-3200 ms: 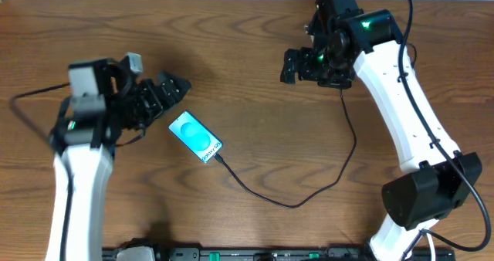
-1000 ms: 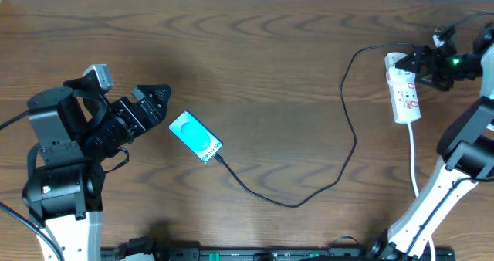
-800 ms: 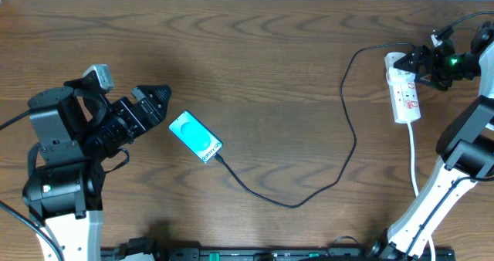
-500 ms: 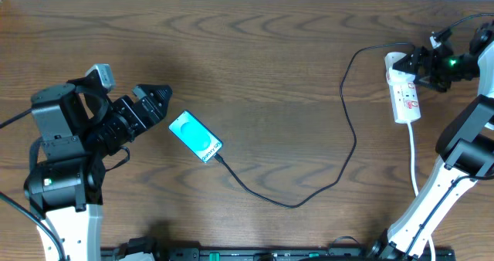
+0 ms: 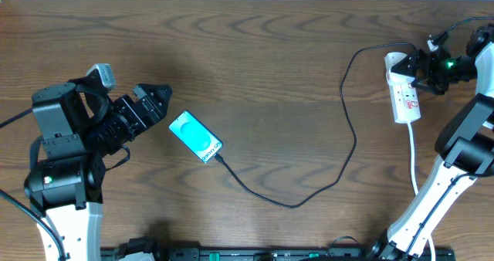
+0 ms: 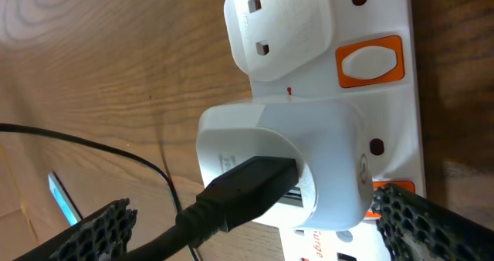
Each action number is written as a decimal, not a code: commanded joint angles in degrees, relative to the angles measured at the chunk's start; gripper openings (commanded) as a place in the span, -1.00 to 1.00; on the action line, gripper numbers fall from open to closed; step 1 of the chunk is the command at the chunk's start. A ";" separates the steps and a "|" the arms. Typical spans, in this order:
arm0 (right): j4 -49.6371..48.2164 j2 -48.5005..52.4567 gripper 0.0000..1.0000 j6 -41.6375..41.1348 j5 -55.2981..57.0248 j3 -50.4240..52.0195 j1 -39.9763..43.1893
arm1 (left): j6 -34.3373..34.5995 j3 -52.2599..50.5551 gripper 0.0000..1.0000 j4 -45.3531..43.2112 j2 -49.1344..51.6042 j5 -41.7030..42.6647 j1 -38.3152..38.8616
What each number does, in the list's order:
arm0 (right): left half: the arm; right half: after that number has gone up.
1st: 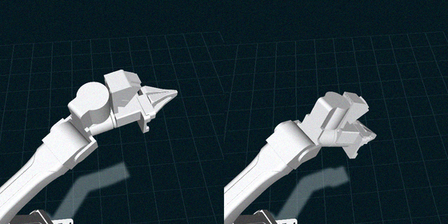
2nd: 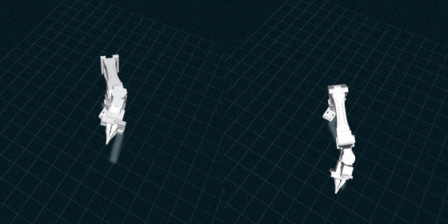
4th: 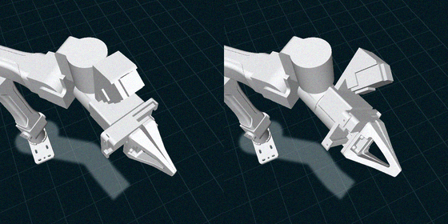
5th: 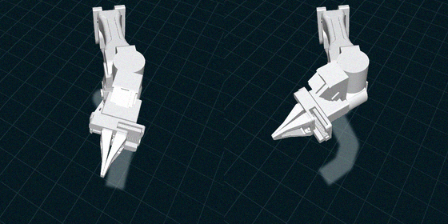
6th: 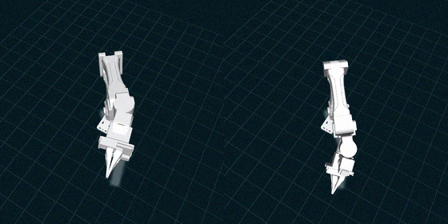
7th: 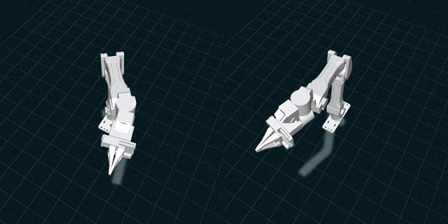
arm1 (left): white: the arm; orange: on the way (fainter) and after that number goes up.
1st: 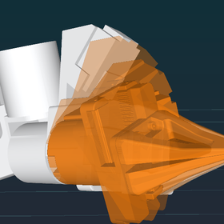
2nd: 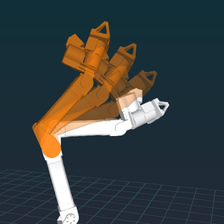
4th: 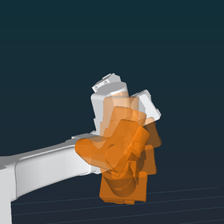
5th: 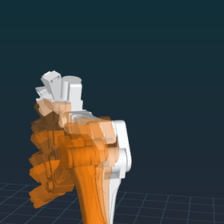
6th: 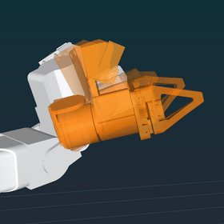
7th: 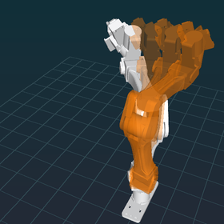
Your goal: Plug charger to phone and switch on socket
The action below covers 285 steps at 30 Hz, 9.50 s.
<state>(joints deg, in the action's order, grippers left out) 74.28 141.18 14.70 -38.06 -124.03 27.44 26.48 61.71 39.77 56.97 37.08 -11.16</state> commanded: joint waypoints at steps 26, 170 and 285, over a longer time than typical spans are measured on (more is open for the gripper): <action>1.11 2.21 0.98 -4.37 -0.87 3.37 -4.31 | -1.42 0.76 0.88 1.57 0.26 -0.68 -0.31; 22.99 -40.24 0.98 -22.38 36.44 -25.16 -35.36 | -29.20 -61.24 0.89 -35.10 -56.92 -33.05 11.32; -70.03 -140.91 0.98 -9.51 41.68 123.73 -26.67 | -29.20 -61.24 0.89 -35.17 -56.70 -36.28 11.34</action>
<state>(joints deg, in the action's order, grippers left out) 4.05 0.84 7.79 1.85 -0.40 0.43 -2.79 2.26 3.77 0.62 1.52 0.43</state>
